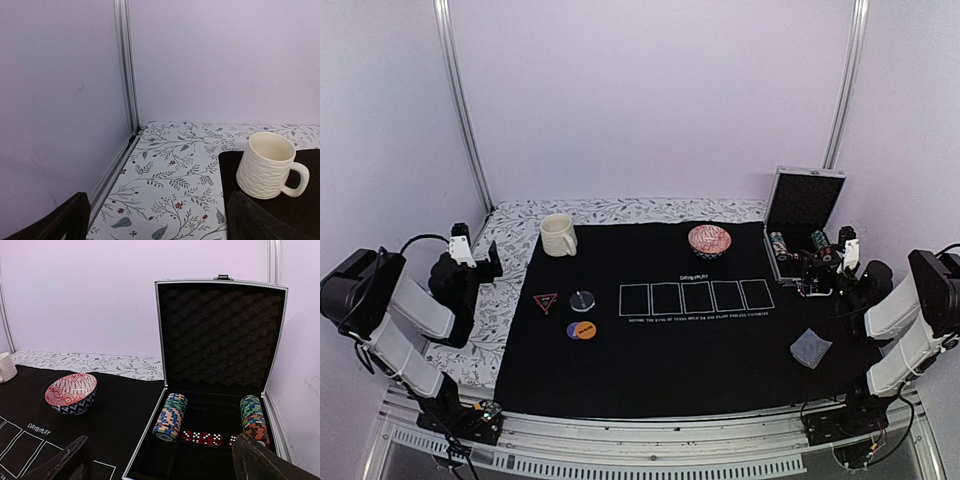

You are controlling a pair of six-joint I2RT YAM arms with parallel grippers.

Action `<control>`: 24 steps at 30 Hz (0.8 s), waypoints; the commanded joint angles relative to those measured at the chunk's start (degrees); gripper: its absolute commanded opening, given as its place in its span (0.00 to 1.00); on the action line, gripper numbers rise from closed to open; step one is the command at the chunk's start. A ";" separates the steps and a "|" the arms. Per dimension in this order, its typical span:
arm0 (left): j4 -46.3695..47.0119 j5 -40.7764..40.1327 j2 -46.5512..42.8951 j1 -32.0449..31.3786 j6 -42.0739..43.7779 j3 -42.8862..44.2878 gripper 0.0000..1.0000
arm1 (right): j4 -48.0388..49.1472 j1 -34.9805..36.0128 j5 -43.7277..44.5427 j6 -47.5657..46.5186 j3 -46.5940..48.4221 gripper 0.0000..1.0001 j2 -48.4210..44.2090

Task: Distribute texas hold em gaming equipment
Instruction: Pick up the dealer button from the poker table mat.

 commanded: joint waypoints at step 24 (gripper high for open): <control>-77.95 7.12 -26.50 -25.33 -15.59 31.26 0.91 | -46.39 -1.14 -17.86 25.36 20.33 0.99 -35.62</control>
